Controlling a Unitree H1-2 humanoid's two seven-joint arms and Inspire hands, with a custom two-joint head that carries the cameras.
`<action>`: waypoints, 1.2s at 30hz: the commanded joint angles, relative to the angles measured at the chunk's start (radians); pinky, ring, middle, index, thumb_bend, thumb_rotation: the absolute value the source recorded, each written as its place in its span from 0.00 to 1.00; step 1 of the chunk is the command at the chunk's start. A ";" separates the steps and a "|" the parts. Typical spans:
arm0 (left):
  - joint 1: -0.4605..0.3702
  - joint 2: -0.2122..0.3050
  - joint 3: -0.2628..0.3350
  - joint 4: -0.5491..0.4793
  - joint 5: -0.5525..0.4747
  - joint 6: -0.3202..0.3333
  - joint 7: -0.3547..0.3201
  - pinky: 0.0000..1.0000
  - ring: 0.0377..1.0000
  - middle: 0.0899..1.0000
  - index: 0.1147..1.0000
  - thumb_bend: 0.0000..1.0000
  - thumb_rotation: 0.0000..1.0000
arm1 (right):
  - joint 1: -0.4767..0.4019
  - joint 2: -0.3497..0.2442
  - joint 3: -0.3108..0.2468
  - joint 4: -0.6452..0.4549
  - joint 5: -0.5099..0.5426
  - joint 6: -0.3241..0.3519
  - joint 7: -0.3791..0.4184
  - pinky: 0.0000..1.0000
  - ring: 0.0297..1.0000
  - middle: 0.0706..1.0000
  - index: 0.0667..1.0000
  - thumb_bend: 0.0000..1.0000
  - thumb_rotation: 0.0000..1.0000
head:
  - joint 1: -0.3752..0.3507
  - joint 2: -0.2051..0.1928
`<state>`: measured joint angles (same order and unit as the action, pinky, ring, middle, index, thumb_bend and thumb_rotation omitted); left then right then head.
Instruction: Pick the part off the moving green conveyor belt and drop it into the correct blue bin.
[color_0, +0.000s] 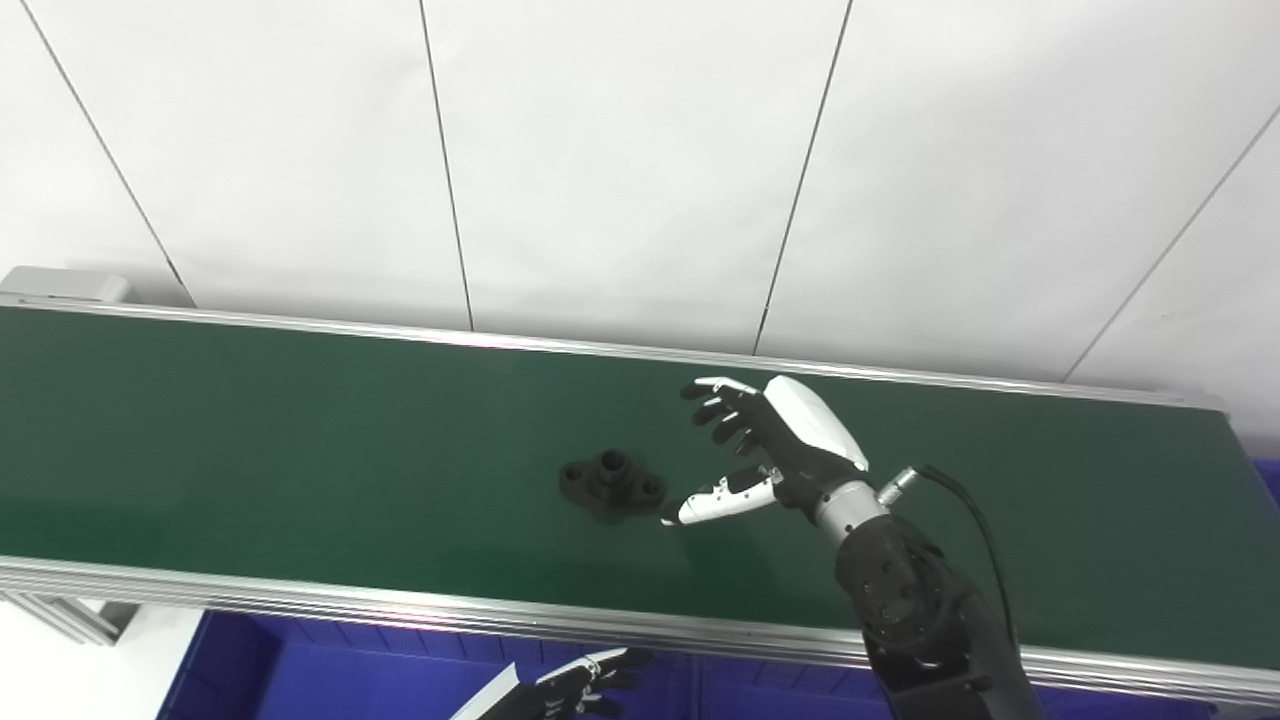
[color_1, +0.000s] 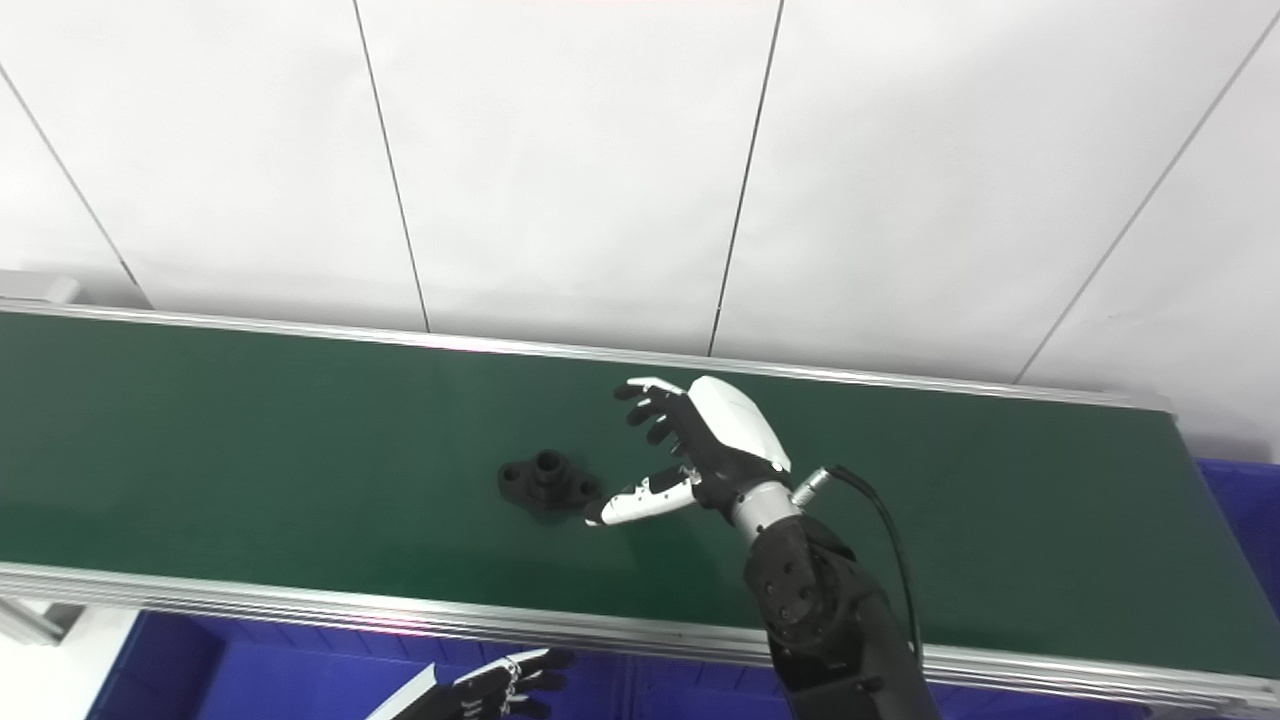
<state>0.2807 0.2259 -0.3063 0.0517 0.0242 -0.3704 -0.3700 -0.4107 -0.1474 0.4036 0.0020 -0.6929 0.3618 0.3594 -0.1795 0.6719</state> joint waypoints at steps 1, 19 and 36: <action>-0.005 -0.003 -0.003 -0.015 -0.012 -0.043 -0.002 0.82 0.90 0.93 0.88 0.45 0.26 | -0.051 -0.006 0.013 -0.002 -0.007 -0.055 -0.024 0.61 0.69 0.73 0.80 0.81 0.25 | 0.001 -0.001; 0.010 -0.005 -0.007 -0.041 -0.009 -0.037 0.001 0.81 0.89 0.93 0.89 0.43 0.22 | -0.080 -0.035 0.104 0.108 -0.046 -0.073 -0.039 0.66 0.71 0.73 0.81 0.80 0.17 | 0.003 0.020; 0.024 -0.006 -0.006 -0.099 -0.005 0.006 0.006 0.80 0.89 0.93 0.88 0.42 0.16 | -0.077 -0.073 0.192 0.198 -0.119 -0.108 -0.035 0.38 0.43 0.51 0.64 0.54 0.00 | -0.019 0.051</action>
<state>0.3026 0.2244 -0.3101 -0.0195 0.0247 -0.3602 -0.3678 -0.4832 -0.2250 0.5733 0.2051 -0.8102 0.2719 0.2936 -0.1994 0.7225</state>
